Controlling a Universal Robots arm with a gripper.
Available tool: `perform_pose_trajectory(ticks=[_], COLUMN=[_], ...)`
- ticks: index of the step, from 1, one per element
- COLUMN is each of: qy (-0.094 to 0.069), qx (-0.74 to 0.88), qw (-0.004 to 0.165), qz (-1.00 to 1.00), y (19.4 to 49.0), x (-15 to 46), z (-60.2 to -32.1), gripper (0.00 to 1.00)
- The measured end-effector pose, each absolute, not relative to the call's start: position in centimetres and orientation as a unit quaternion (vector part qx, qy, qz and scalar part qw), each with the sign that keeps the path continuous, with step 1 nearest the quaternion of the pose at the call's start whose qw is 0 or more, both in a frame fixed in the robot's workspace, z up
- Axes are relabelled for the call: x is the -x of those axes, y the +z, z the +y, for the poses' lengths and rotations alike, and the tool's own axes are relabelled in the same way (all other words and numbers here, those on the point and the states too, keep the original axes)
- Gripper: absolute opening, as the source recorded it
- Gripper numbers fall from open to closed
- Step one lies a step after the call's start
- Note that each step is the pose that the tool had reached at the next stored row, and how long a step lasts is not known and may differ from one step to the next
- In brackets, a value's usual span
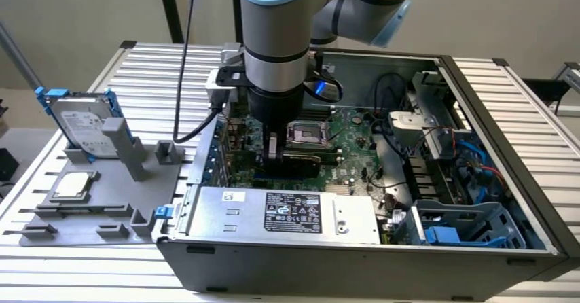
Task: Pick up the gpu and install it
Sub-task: 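Insert the gpu into the slot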
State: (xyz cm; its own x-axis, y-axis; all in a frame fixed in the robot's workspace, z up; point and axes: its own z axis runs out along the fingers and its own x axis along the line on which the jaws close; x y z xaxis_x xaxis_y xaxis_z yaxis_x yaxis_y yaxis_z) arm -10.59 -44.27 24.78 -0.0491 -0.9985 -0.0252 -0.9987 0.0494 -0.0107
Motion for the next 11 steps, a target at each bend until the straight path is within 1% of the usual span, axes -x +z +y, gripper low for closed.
perform_pose_trajectory(ticks=[11], qy=[0.005], qx=[0.686], qw=[0.013], qz=[0.728], y=[24.78], x=[10.65], z=[-44.13], gripper=[0.27])
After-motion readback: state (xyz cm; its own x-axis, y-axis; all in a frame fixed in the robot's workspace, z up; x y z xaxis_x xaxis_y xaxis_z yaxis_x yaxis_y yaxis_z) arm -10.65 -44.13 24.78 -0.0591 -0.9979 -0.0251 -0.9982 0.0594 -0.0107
